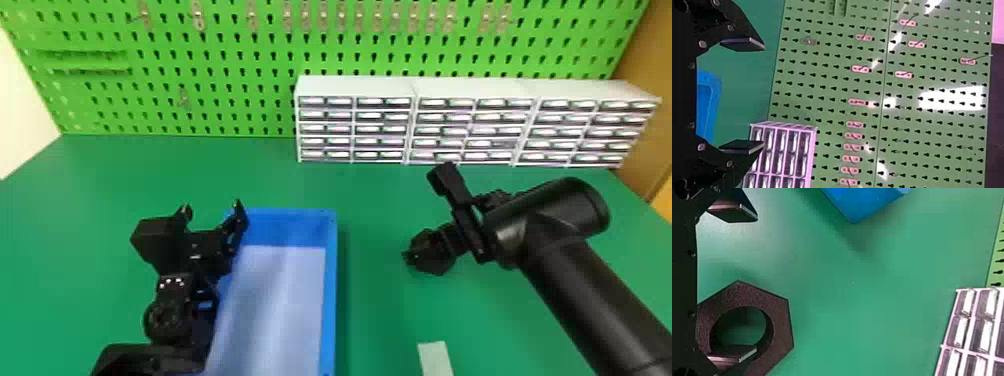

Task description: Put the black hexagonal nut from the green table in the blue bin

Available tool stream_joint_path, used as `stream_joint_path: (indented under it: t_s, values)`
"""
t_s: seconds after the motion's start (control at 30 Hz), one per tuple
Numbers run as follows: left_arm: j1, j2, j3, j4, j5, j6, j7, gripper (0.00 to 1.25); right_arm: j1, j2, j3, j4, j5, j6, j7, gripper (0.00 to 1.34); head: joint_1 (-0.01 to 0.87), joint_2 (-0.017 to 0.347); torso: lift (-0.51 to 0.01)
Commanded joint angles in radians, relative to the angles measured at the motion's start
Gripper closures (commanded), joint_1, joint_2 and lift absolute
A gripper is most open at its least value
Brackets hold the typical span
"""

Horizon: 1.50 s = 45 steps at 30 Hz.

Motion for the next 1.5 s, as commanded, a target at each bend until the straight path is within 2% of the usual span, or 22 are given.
stream_joint_path:
  t_s: [0.0,0.73,0.8,0.87,0.93,1.0,1.03,1.17,1.3,1.47]
  values:
    - [-0.004,0.0,0.0,0.0,0.0,0.0,0.0,0.38,0.001,0.005,0.006,0.017,-0.004,-0.007,0.0,0.13,0.657,0.057,-0.095]
    - [-0.011,0.003,0.0,0.0,-0.003,0.0,0.0,0.38,-0.014,-0.001,0.04,0.142,-0.029,-0.051,-0.002,0.14,0.657,0.057,-0.095]
    - [-0.011,0.003,0.0,0.0,-0.003,0.0,0.0,0.38,-0.012,-0.001,0.038,0.149,-0.032,-0.053,-0.002,0.2,0.657,0.057,-0.095]
    - [-0.011,0.005,0.0,0.0,-0.003,0.0,0.0,0.38,-0.011,-0.001,0.038,0.154,-0.033,-0.056,-0.002,0.32,0.657,0.057,-0.095]
    - [-0.011,0.005,0.0,0.0,-0.003,0.0,0.0,0.38,-0.011,0.0,0.04,0.154,-0.029,-0.056,-0.002,0.62,0.657,0.057,-0.095]
    - [-0.013,0.005,0.0,0.0,-0.001,0.0,0.0,0.38,-0.011,0.0,0.04,0.155,-0.027,-0.056,-0.002,0.85,0.657,0.057,-0.095]
    - [-0.013,0.005,0.0,0.0,-0.003,0.0,0.0,0.38,-0.011,0.0,0.037,0.155,-0.027,-0.056,-0.002,0.88,0.657,0.057,-0.095]
    - [-0.013,0.005,0.0,0.002,-0.003,0.0,0.0,0.38,-0.011,0.0,0.028,0.154,-0.024,-0.061,-0.002,0.9,0.657,0.057,-0.095]
    - [-0.014,0.006,-0.002,0.002,-0.003,0.0,0.0,0.38,-0.011,-0.003,0.028,0.154,-0.02,-0.061,-0.002,1.0,0.657,0.057,-0.095]
    - [-0.014,0.008,-0.002,0.002,-0.001,0.0,0.0,0.38,-0.002,-0.003,0.015,0.154,-0.012,-0.07,-0.002,1.0,0.657,0.057,-0.095]
